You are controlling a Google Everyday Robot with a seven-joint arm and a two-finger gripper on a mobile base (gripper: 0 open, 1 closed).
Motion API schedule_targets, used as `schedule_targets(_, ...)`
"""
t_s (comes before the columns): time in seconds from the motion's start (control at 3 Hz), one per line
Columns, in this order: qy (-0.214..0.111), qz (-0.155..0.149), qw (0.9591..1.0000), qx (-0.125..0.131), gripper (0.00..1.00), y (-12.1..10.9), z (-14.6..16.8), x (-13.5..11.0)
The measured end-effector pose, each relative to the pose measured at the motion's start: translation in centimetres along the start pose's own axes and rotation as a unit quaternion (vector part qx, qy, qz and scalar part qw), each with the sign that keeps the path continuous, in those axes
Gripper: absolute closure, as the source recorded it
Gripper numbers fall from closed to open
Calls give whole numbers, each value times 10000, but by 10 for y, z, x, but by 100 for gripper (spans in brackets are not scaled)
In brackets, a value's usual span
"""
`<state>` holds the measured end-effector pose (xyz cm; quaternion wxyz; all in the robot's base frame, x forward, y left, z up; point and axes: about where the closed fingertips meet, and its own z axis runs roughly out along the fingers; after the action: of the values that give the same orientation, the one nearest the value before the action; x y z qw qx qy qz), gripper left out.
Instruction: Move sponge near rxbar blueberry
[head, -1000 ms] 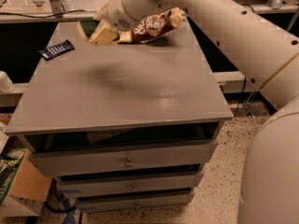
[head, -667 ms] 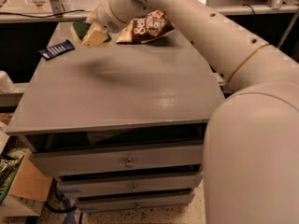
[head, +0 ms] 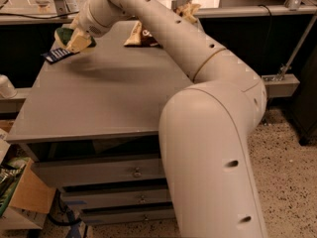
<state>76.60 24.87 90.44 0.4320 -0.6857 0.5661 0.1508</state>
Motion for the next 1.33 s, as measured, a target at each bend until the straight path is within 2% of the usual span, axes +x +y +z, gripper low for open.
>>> schedule_targets(0.33, 21, -106, 9998, -172, 100, 4, 23, -6)
schedule_targets(1.0, 187, -182, 9983, -515, 100, 27, 42, 3)
schedule_targets(1.33, 243, -142, 9978, -601, 81, 33, 46, 7)
